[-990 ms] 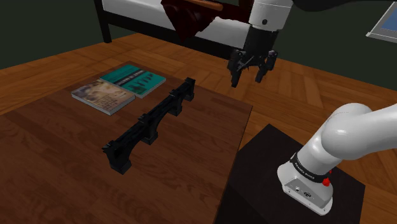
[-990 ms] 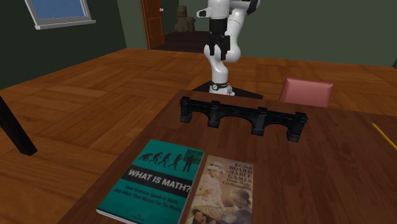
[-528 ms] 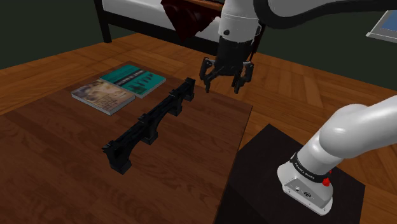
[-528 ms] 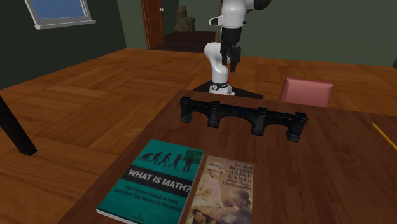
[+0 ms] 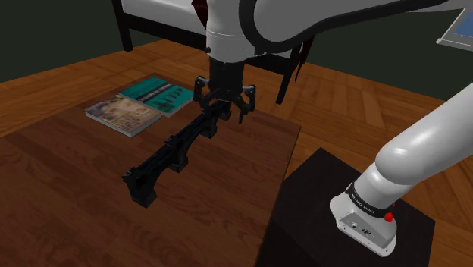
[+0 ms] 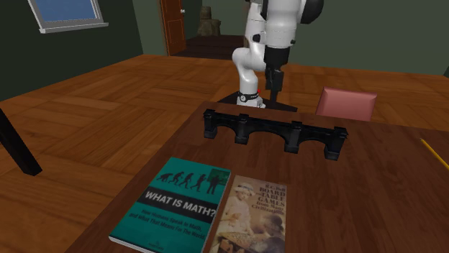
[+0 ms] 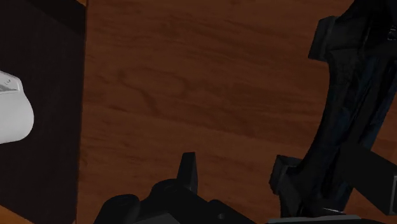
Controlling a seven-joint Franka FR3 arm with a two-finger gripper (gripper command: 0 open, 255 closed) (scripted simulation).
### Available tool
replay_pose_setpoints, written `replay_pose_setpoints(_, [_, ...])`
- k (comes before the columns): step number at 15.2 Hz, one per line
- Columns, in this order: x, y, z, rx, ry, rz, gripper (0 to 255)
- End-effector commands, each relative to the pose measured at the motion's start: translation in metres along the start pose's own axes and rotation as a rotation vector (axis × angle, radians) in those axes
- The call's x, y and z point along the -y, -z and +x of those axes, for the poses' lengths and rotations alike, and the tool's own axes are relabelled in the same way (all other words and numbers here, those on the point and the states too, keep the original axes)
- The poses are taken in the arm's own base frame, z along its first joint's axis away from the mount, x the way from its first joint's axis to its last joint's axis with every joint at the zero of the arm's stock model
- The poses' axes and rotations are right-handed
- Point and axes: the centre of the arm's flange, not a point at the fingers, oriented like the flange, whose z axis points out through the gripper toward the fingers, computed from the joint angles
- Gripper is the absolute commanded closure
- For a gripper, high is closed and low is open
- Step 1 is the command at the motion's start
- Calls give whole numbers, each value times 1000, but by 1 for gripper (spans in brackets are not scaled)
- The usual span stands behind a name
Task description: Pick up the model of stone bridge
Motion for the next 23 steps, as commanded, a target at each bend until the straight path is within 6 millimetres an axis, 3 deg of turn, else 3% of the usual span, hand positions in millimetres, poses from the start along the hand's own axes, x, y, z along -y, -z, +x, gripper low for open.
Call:
replay_pose_setpoints(1, [21,-9,-2,-6,-77,-2,0])
replay_pose_setpoints(7, [94,-31,-3,-22,-264,-9,0])
replay_pose_setpoints(16, [95,-71,-3,-22,-264,-9,0])
replay_pose_setpoints(17, [95,-72,-3,-22,-264,-9,255])
replay_pose_setpoints(23, [95,-72,-3,-22,-264,-9,255])
